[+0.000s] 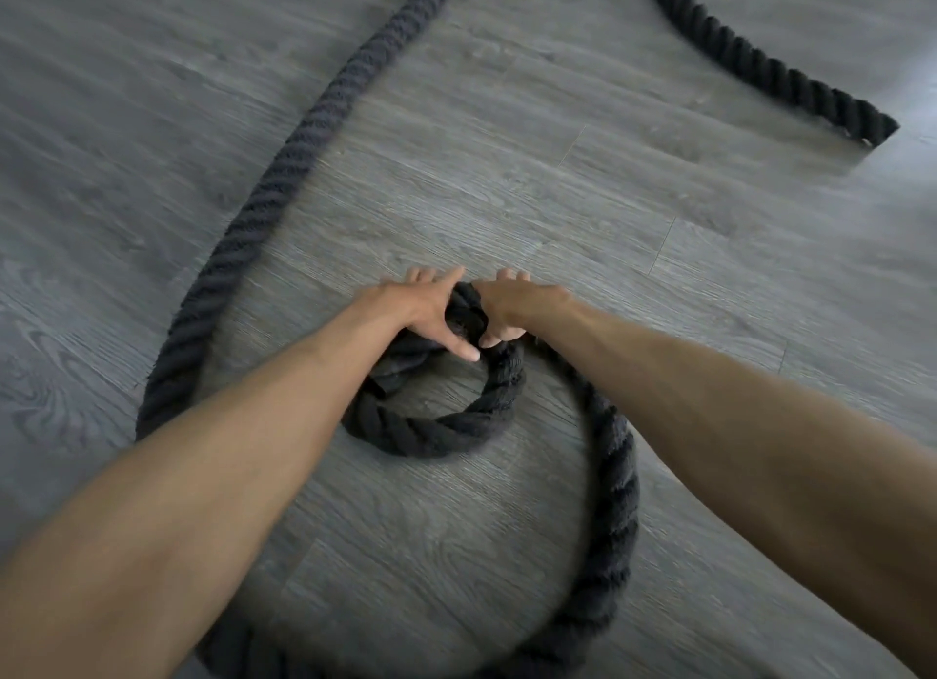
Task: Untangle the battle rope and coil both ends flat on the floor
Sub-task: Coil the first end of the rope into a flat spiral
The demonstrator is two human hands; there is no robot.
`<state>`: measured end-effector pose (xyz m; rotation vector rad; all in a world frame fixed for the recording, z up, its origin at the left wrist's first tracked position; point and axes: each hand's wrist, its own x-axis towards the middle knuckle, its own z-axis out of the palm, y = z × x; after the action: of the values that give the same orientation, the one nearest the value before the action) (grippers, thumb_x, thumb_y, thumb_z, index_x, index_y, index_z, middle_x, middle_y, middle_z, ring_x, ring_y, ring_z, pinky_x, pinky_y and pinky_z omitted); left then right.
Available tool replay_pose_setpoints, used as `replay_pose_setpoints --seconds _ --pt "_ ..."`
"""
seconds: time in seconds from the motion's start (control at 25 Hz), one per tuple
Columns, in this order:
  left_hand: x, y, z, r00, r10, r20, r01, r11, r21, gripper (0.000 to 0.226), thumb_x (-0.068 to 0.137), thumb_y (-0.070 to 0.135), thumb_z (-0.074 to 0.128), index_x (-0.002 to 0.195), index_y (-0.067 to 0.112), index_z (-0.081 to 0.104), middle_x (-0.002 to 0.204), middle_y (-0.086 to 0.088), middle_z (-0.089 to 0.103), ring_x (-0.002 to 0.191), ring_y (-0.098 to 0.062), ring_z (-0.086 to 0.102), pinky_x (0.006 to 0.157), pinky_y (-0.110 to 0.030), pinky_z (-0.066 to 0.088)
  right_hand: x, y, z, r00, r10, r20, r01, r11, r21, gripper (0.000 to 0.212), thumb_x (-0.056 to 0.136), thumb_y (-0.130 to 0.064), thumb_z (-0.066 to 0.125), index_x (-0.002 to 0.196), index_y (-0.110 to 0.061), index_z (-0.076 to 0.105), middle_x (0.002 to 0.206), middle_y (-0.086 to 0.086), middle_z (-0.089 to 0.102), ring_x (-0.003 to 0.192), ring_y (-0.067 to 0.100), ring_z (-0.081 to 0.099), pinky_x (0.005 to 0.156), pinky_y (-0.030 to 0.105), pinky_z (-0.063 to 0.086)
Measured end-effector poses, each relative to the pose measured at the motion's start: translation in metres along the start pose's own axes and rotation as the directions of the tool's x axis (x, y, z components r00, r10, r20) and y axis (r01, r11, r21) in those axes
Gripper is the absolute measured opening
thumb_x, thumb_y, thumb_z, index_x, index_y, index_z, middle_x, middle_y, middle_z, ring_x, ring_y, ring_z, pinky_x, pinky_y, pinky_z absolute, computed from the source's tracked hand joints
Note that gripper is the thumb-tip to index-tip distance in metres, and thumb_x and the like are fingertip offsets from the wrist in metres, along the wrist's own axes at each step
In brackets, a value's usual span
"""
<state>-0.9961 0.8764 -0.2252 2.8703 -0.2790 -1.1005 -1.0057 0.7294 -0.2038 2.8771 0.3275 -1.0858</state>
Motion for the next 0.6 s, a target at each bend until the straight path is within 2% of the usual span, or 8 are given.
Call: replay_pose_setpoints --seconds 0.04,0.12,0.16,0.24,0.32,0.44,0.52,0.6 --pt "0.002 0.005 0.011 1.0 0.019 0.018 -0.02 1.0 0.018 0.141 0.056 0.072 0.078 0.156 0.022 -0.008 0.164 -0.014 -0.004 0.15 -0.037 -0.002 0.116 -0.062 0.017 -0.001 -0.001 0.002 1.0 -0.025 -0.019 0.025 1.0 -0.01 0.091 0.087 -0.04 0.076 0.158 -0.025 0.022 0.159 0.008 0.022 0.148 0.036 0.02 0.106 0.057 0.037" --pt "-0.001 0.005 0.029 0.982 0.048 -0.18 -0.04 0.998 0.05 0.113 0.069 0.056 0.08 0.151 0.012 0.016 0.152 -0.02 0.016 0.143 -0.042 0.019 0.107 -0.062 0.033 -0.004 -0.001 0.007 0.996 -0.046 -0.076 0.047 0.999 0.009 0.086 0.088 -0.038 0.075 0.156 -0.02 0.026 0.157 0.008 0.026 0.147 0.035 0.022 0.107 0.058 0.037" --pt "-0.004 0.004 0.036 0.948 0.061 -0.313 -0.034 0.995 0.092 0.098 0.072 0.054 0.078 0.143 0.01 0.028 0.143 -0.02 0.025 0.134 -0.041 0.03 0.1 -0.059 0.041 -0.006 0.003 0.011 0.994 -0.029 -0.103 0.033 0.999 0.042 0.087 0.088 -0.042 0.074 0.155 -0.014 0.026 0.156 0.011 0.028 0.146 0.035 0.024 0.107 0.058 0.037" --pt "-0.01 0.0 0.04 0.895 0.027 -0.446 0.037 0.99 0.135 0.089 0.072 0.062 0.074 0.135 0.009 0.039 0.134 -0.018 0.035 0.123 -0.037 0.039 0.09 -0.051 0.048 -0.01 0.015 0.022 0.988 0.069 -0.135 -0.047 0.986 0.161 0.095 0.088 -0.057 0.067 0.153 -0.005 0.023 0.154 0.018 0.03 0.144 0.038 0.028 0.108 0.059 0.037" --pt "-0.015 0.004 0.038 0.884 -0.06 -0.464 0.127 0.985 0.114 0.094 0.071 0.07 0.07 0.134 0.006 0.041 0.134 -0.018 0.042 0.12 -0.035 0.044 0.087 -0.045 0.048 -0.014 0.029 0.037 0.972 0.198 -0.127 -0.157 0.949 0.275 0.102 0.087 -0.072 0.055 0.154 -0.004 0.019 0.152 0.025 0.028 0.141 0.043 0.028 0.109 0.061 0.036" --pt "-0.022 0.008 0.038 0.862 -0.194 -0.469 0.252 0.965 0.064 0.111 0.076 0.073 0.062 0.147 -0.003 0.024 0.135 -0.023 0.05 0.121 -0.034 0.051 0.096 -0.04 0.043 -0.026 0.027 0.049 0.946 0.295 -0.133 -0.244 0.921 0.304 0.11 0.086 -0.071 0.058 0.158 -0.006 0.006 0.155 0.028 0.019 0.142 0.046 0.023 0.107 0.068 0.035" --pt "-0.025 0.002 0.041 0.84 -0.314 -0.442 0.308 0.947 -0.087 0.112 0.082 0.069 0.06 0.15 -0.005 0.013 0.134 -0.023 0.054 0.121 -0.034 0.055 0.097 -0.04 0.043 -0.033 0.018 0.055 0.945 0.314 -0.09 -0.283 0.924 0.258 0.124 0.081 -0.07 0.065 0.159 -0.01 -0.011 0.155 0.033 0.012 0.141 0.05 0.023 0.105 0.069 0.037" --pt "-0.03 -0.009 0.042 0.81 -0.45 -0.377 0.38 0.891 -0.246 0.109 0.083 0.067 0.06 0.148 -0.007 0.014 0.135 -0.02 0.054 0.123 -0.033 0.055 0.096 -0.039 0.045 -0.032 0.011 0.06 0.938 0.342 -0.051 -0.319 0.912 0.257 0.132 0.08 -0.069 0.068 0.156 -0.01 -0.023 0.153 0.039 0.012 0.14 0.054 0.026 0.107 0.064 0.038"
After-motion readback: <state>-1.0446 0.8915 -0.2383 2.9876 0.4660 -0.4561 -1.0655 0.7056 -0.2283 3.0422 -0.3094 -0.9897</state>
